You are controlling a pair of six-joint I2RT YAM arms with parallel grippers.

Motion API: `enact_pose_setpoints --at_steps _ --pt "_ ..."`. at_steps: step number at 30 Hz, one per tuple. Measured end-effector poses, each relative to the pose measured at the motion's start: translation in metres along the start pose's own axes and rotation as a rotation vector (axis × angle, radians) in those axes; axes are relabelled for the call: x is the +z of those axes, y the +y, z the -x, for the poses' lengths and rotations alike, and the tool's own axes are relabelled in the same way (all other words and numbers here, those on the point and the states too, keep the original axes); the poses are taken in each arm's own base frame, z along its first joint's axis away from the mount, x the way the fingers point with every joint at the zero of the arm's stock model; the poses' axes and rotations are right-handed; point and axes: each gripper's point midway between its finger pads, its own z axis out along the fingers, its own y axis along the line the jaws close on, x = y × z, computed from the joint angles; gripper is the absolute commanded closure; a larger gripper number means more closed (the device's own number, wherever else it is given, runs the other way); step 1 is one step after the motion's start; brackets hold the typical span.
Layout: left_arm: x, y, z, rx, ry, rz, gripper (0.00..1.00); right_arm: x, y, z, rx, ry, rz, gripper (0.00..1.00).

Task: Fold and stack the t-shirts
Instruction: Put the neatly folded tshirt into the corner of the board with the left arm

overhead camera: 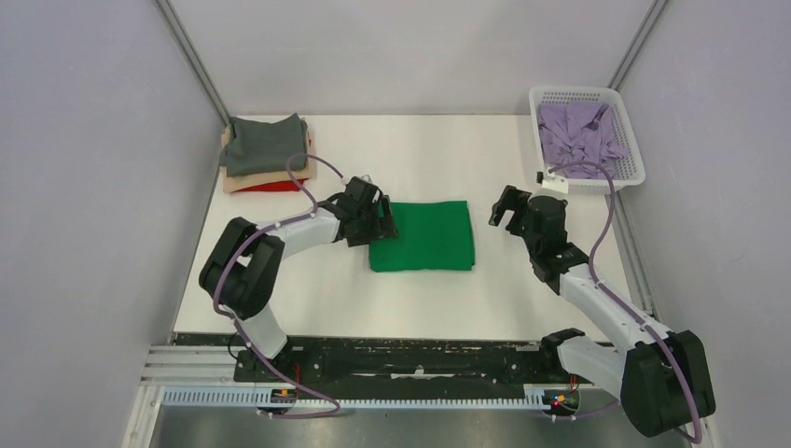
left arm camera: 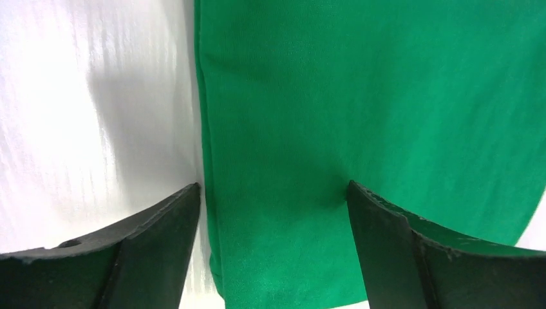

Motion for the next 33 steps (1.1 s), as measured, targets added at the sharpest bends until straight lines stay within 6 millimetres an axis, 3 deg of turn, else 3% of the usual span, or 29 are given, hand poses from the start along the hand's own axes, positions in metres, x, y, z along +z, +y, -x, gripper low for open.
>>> enact_pose_setpoints --at_steps 8,14,20,26,30,33 --pt "0.011 -0.008 -0.001 0.027 -0.022 0.051 0.29 0.005 -0.017 -0.003 -0.013 0.004 -0.08 0.02" --pt "0.023 -0.022 0.0 0.069 -0.041 0.082 0.58 0.009 -0.03 -0.016 -0.03 0.05 -0.127 0.02" --pt "0.033 -0.029 0.005 0.077 -0.049 0.113 0.98 0.009 -0.036 -0.015 -0.044 0.046 -0.148 0.02" --pt "0.035 -0.023 0.03 0.146 -0.111 0.258 0.98 0.01 -0.041 -0.015 -0.063 0.047 -0.163 0.02" --pt "0.027 -0.005 0.067 0.24 -0.2 0.402 0.98 0.01 -0.041 -0.014 -0.073 0.046 -0.163 0.02" --pt "0.014 0.007 0.109 0.299 -0.29 0.488 0.98 0.01 -0.043 -0.013 -0.081 0.042 -0.168 0.02"
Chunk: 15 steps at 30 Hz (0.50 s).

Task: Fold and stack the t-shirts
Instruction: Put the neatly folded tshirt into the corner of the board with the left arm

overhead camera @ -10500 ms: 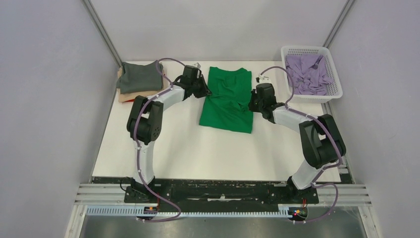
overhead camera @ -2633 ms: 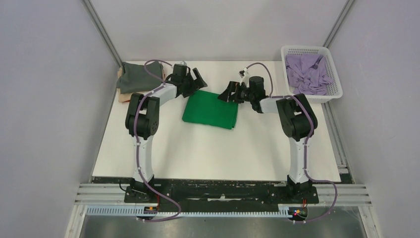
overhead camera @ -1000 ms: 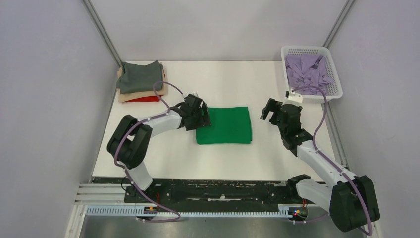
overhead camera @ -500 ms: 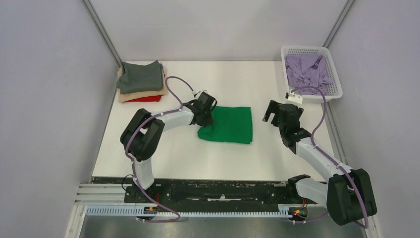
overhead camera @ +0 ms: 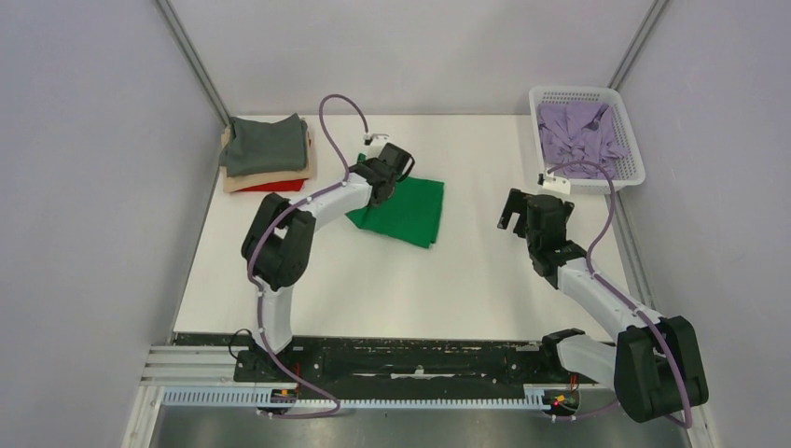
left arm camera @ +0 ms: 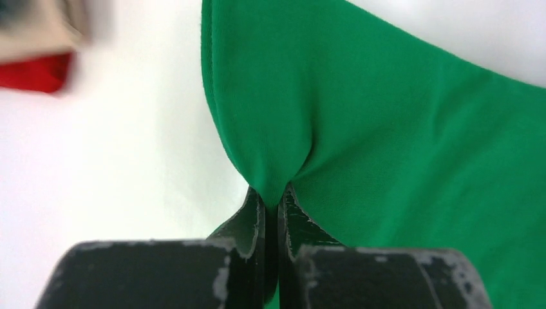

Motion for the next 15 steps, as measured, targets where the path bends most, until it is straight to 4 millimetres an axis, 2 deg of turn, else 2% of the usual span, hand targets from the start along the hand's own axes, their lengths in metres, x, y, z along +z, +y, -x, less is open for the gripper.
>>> enact_pose_setpoints --at_steps 3,9,15 --pt "0.01 0.025 0.033 0.033 -0.085 0.071 0.98 0.0 -0.003 0.0 -0.007 -0.002 -0.01 0.02" --pt "0.03 0.08 0.07 0.1 -0.145 0.182 0.98 0.001 -0.008 0.001 -0.02 -0.006 -0.033 0.02" --pt "0.038 0.129 0.115 0.158 -0.212 0.256 0.98 0.007 -0.011 -0.007 -0.032 0.018 -0.05 0.02"
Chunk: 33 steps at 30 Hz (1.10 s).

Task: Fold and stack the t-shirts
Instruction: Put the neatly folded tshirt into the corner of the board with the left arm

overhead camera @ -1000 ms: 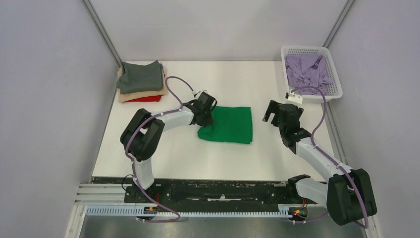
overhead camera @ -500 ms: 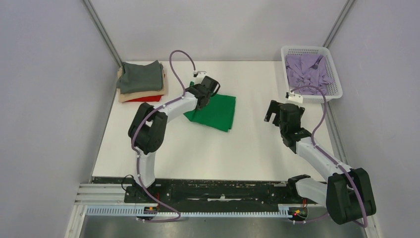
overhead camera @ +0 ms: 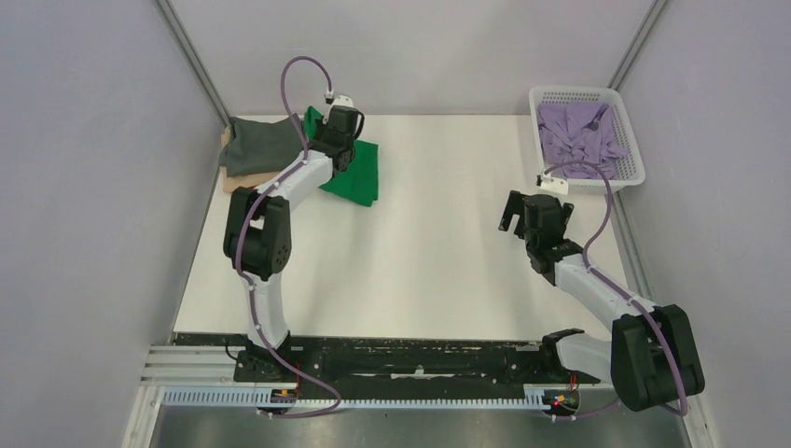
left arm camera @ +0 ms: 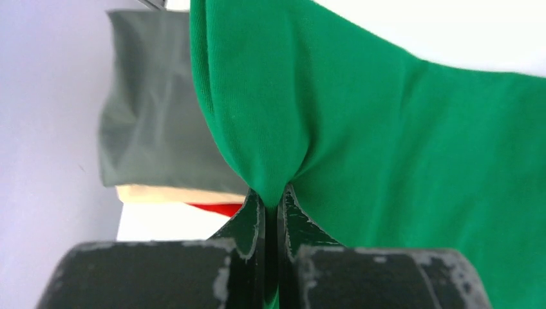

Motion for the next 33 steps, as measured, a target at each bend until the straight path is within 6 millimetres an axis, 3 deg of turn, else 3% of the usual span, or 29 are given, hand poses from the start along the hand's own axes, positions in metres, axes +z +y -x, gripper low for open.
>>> enact_pose_setpoints --at_steps 8,14,24,33 --pt "0.015 0.055 0.045 0.01 -0.065 0.075 0.98 0.01 -0.006 -0.024 -0.035 0.079 -0.038 0.02" --pt "0.02 0.084 0.065 0.029 -0.091 0.093 0.98 0.01 -0.008 -0.026 -0.04 0.085 -0.051 0.02" --pt "0.009 0.1 0.098 0.071 -0.133 0.066 0.98 0.01 -0.008 -0.025 -0.037 0.08 -0.049 0.02" --pt "0.004 0.103 0.096 0.096 -0.102 0.033 0.98 0.011 -0.006 -0.022 -0.032 0.071 -0.038 0.02"
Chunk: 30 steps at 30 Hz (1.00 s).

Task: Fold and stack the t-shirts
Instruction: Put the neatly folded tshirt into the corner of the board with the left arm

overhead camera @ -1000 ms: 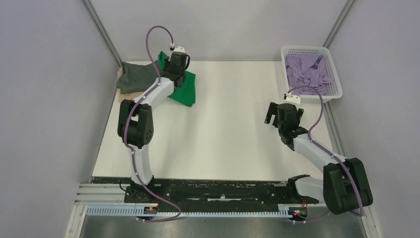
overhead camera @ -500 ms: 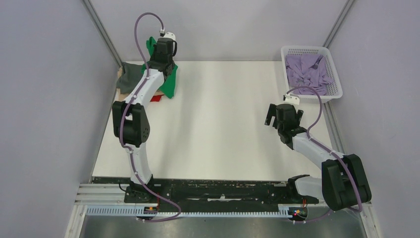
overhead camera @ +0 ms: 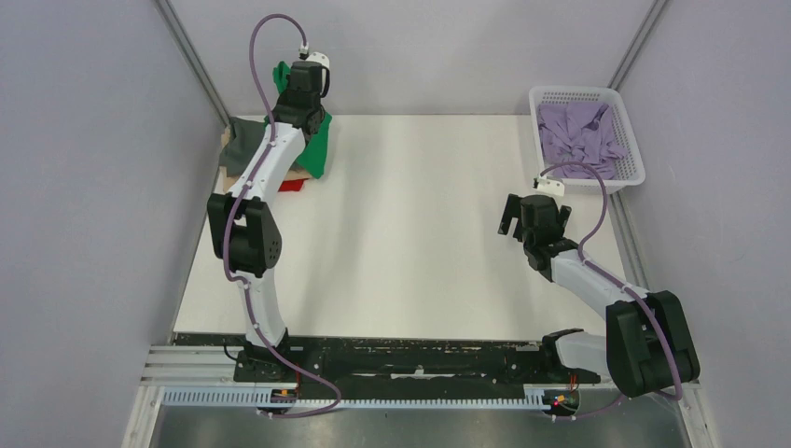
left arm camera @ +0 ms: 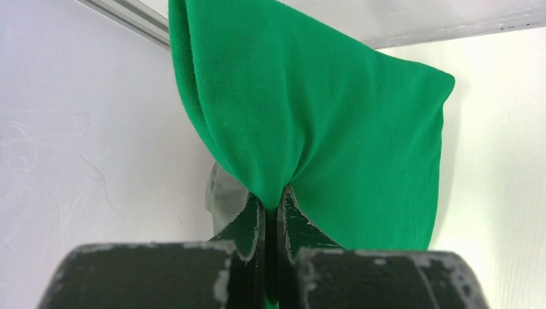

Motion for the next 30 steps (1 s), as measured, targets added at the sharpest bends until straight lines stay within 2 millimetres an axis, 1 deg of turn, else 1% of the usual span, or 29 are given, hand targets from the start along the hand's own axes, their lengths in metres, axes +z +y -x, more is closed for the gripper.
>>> enact_pose_setpoints --at_steps 3,8,10,12,18,24,28,30 --pt "-0.003 0.008 0.003 0.002 0.009 -0.002 0.98 0.0 0.0 0.0 0.001 0.001 0.002 0.02" --pt "-0.01 0.028 0.026 -0.036 -0.032 0.016 0.98 -0.001 0.001 0.002 0.003 -0.004 0.006 0.02" --pt "-0.011 0.032 0.03 -0.044 -0.042 0.018 0.98 -0.001 0.001 0.003 0.005 -0.01 0.008 0.02" --pt "-0.011 0.034 0.029 -0.046 -0.041 0.018 0.98 -0.001 0.001 0.003 0.003 -0.011 0.009 0.02" --pt "-0.009 0.036 0.021 -0.033 -0.015 0.012 0.98 -0.001 0.003 0.003 -0.001 -0.008 0.018 0.02" --pt "0.001 0.052 0.011 -0.043 0.01 0.039 0.98 -0.001 0.003 0.003 -0.004 -0.008 0.017 0.02" --pt "0.016 0.061 -0.005 -0.055 0.03 0.062 0.98 -0.001 0.002 0.003 -0.008 -0.008 0.017 0.02" --pt "0.025 0.061 -0.019 -0.055 0.048 0.068 0.98 -0.001 0.002 0.003 -0.009 -0.008 0.017 0.02"
